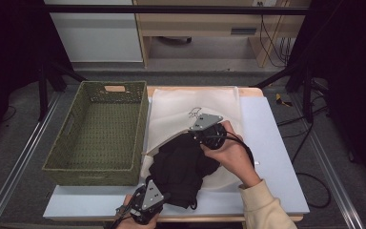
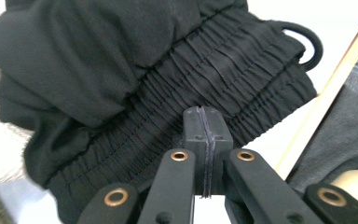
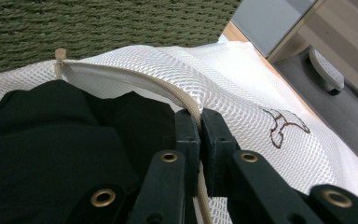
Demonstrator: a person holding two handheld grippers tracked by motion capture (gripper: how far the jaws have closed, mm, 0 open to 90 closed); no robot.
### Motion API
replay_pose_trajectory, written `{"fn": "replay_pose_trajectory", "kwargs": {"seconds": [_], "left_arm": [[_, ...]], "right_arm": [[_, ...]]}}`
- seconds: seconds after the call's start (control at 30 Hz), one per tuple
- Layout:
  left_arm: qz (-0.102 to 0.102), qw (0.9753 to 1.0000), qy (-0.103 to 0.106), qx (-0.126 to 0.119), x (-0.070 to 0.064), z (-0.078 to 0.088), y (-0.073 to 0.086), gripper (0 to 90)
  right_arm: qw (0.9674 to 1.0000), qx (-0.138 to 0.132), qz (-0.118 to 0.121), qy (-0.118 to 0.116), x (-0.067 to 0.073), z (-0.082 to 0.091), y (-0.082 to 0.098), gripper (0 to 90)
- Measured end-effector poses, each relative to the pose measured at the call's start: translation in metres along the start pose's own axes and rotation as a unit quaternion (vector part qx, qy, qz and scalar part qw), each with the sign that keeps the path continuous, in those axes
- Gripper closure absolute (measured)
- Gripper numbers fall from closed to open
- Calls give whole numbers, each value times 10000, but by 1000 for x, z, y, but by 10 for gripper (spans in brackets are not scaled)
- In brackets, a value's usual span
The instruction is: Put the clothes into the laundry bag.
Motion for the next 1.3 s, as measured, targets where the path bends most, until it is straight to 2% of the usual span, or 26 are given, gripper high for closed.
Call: {"fn": "replay_pose_trajectory", "kwargs": {"seconds": [0.23,0.53,1.3], "left_arm": [[-53,9999,-79,118,3,-17,-1,900],[-61,9998,-147,75,8,-28,-9,900],[-56,9997,-188,117,12,-35,-15,900]], "right_arm": [[10000,11,8,-20,2,-1,0,864],[10000,45,40,-56,5,-4,0,864],[9999,78,67,-103,7,-4,2,867]]}}
Point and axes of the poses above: each handheld gripper's, and its own axes: z roughly backward along the jaws, y roughly out of its underside, x roughly to its left, the point moved 10 cm from there along -z, roughly forward along the jaws
